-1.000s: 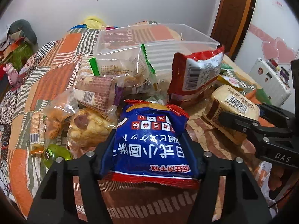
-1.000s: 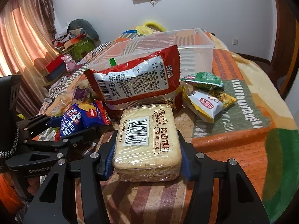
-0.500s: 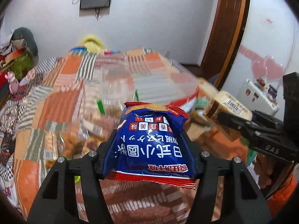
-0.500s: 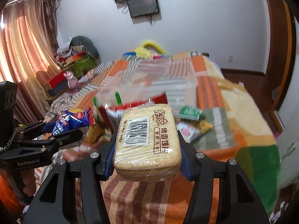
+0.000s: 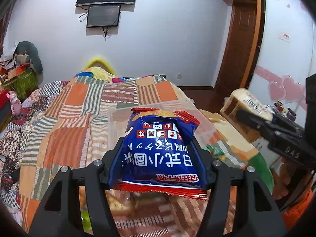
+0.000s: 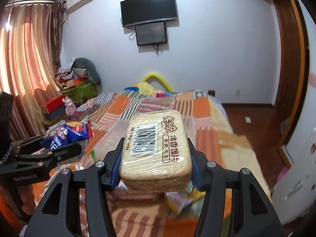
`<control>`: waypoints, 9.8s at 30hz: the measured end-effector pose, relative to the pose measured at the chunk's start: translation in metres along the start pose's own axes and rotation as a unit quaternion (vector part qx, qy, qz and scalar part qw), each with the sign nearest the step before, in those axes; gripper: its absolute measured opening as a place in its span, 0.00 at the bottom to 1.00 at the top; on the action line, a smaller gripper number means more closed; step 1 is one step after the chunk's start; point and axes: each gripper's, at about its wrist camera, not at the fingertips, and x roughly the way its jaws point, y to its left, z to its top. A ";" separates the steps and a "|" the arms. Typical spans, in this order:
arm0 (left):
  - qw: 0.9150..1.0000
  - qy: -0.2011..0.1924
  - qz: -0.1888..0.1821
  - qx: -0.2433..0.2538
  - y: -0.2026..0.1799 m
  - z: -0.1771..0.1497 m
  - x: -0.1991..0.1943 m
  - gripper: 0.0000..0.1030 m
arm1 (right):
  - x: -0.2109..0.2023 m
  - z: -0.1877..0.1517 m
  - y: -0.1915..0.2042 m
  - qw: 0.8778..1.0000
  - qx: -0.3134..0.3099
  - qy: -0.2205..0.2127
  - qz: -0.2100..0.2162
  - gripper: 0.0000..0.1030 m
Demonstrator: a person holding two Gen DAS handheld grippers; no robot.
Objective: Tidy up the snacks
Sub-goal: 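Lower the blue bag into the clear box with the left tool while the right tool drops the loaf in, then grasp the bagged pastry with the left tool while the right tool grasps the yellow candy bag, then place the pastry into the box with the left tool while the right tool drops the candy bag in, then grasp the green-capped bottle with the left tool while the right tool grasps the green sachet, then drop the bottle into the box with the left tool while the right tool drops the sachet in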
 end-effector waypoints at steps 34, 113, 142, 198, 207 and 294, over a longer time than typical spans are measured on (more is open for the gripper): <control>0.989 0.139 0.040 0.000 0.021 0.028 0.172 0.61 | 0.115 -0.005 -0.027 0.987 0.003 0.162 0.005 0.51; 0.977 0.204 -0.006 -0.068 0.073 -0.122 0.056 0.45 | 0.029 -0.084 -0.044 0.983 0.024 0.183 -0.006 0.46; 0.997 0.071 -0.004 -0.036 0.048 -0.011 0.019 0.44 | 0.010 -0.012 -0.016 0.997 -0.008 0.071 0.010 0.45; 0.994 0.081 0.069 -0.023 0.091 0.010 0.029 0.66 | 0.041 0.009 -0.048 0.994 0.009 0.107 0.000 0.66; 0.978 0.155 0.111 -0.085 0.149 -0.067 0.018 0.67 | 0.028 -0.024 -0.054 0.990 0.015 0.137 -0.021 0.66; 0.988 0.109 0.076 -0.079 0.108 -0.067 0.006 0.44 | 0.029 -0.023 -0.053 0.990 0.040 0.133 0.000 0.23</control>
